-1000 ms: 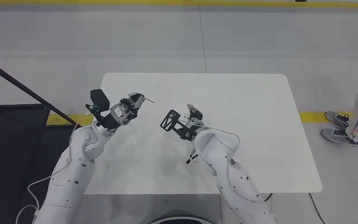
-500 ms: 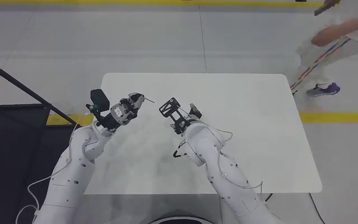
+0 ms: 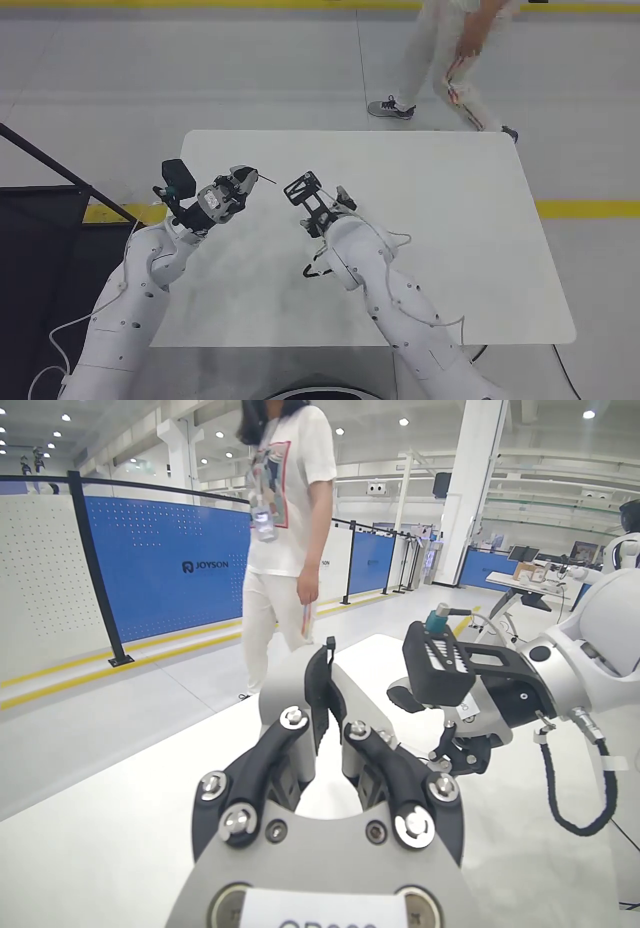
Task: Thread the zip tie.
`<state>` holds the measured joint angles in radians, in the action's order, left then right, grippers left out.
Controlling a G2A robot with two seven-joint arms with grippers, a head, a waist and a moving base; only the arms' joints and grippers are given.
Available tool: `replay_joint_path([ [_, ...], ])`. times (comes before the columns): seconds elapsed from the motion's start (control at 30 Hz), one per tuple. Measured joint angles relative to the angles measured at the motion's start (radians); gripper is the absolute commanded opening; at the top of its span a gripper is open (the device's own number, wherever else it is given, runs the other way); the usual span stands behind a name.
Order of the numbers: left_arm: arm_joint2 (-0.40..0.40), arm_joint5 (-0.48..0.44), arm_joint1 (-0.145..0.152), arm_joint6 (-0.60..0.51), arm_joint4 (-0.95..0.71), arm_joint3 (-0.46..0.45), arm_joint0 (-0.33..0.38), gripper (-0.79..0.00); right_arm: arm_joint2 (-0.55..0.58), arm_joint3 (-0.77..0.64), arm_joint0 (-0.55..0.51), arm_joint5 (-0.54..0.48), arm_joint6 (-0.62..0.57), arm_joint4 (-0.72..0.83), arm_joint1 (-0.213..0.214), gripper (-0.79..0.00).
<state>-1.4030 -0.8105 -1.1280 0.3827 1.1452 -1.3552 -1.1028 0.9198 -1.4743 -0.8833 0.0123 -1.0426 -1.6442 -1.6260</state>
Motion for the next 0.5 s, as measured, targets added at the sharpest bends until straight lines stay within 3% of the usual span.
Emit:
replay_joint_path([
  [0.2,0.000,0.000,0.000,0.000,0.000,0.000,0.000,-0.785,-0.034,0.042,0.039,0.088,-0.086,0.007,-0.024,-0.409],
  [0.33,0.000,0.000,0.000,0.000,0.000,0.000,0.000,-0.785,-0.043,0.106,0.091,0.131,-0.135,0.016,-0.042,-0.449],
  [0.5,0.000,0.000,0.000,0.000,0.000,0.000,0.000,-0.785,-0.057,0.182,0.141,0.184,-0.166,0.019,-0.063,-0.443],
])
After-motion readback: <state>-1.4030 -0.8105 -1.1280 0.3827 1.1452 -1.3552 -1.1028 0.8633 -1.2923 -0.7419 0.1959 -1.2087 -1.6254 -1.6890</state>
